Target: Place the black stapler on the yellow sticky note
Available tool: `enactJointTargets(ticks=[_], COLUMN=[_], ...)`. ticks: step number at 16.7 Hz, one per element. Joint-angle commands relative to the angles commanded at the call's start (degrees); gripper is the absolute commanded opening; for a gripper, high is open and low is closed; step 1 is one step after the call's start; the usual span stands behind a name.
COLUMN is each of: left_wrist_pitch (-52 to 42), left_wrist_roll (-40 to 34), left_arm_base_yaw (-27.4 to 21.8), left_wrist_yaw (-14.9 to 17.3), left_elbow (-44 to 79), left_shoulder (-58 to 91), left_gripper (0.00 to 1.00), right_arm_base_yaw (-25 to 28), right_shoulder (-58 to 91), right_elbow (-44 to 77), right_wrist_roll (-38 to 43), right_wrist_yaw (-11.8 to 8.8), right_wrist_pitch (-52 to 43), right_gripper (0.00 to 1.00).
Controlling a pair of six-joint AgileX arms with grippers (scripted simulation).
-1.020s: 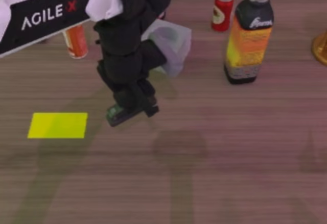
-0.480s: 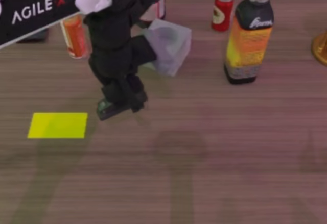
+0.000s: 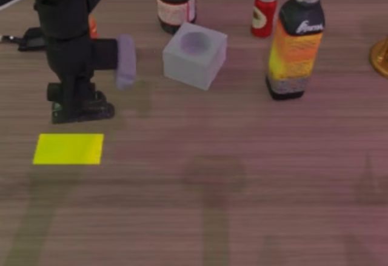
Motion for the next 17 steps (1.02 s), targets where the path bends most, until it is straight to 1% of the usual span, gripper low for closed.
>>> enactJointTargets(ticks=[3, 5, 11, 13, 17], left_wrist_pitch=[-0.7, -0.8, 0.3, 3.5, 14.5], left_wrist_roll=[8.2, 10.6, 11.0, 11.2, 11.7], left_arm_base_yaw=[3.8, 5.1, 5.0, 5.3, 6.1], left_wrist_yaw=[-1.1, -1.4, -1.4, -1.4, -1.5], left_elbow=[-0.1, -0.2, -1.1, -3.8, -12.1], left_shoulder=[-1.0, -1.6, -1.3, -0.8, 1.2], left_gripper=[0.0, 0.0, 0.0, 0.0, 0.0], right_arm_base_yaw=[0.0, 0.0, 0.0, 0.0, 0.0], right_shoulder=[0.0, 0.0, 0.0, 0.0, 0.0], right_elbow=[0.0, 0.0, 0.0, 0.0, 0.0], right_wrist_roll=[0.0, 0.0, 0.0, 0.0, 0.0], right_wrist_yaw=[0.0, 0.0, 0.0, 0.0, 0.0], right_wrist_pitch=[0.0, 0.0, 0.0, 0.0, 0.0], right_gripper=[1.0, 1.0, 1.0, 1.0, 1.0])
